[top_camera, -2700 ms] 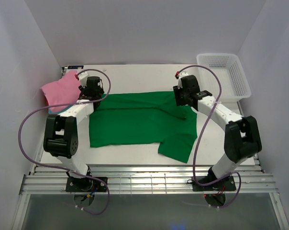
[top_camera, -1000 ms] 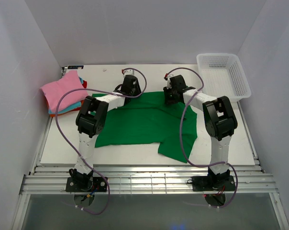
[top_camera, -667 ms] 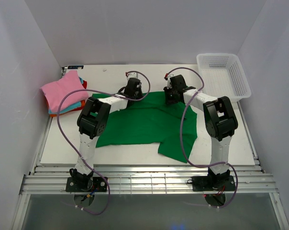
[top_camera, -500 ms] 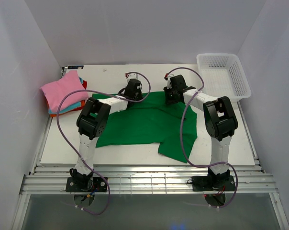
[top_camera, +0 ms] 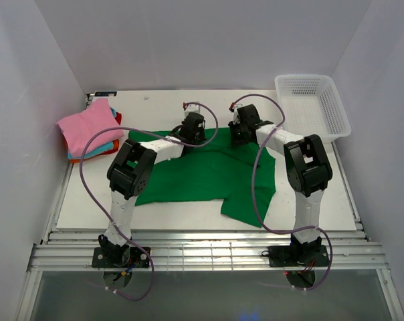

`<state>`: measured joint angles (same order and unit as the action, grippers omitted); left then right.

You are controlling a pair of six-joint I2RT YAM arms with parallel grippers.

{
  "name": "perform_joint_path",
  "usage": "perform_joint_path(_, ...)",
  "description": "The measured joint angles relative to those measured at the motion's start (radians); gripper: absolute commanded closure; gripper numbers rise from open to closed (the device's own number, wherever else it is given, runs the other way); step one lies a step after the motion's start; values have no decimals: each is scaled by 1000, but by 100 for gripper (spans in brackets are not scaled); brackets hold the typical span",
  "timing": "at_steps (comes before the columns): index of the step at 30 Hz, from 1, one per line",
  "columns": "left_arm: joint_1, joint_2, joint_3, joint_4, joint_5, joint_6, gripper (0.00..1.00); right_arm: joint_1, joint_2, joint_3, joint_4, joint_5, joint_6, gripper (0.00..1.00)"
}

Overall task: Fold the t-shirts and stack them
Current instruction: Fold the tshirt

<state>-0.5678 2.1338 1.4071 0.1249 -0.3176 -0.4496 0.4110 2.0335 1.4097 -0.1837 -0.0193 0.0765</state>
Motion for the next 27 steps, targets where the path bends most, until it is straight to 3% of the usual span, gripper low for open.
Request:
perform_joint_path(3,-2,7,17,-12,0,6,69,2,0,0,0,0,0,81)
perform_joint_path(9,-1,64,89,-37,-1,9,95,6,-2,0,-2,0,-3,92)
perform_joint_path(27,-1,138,184,-134,-11,-7,100,102,-248,-168,-24,16,9,92)
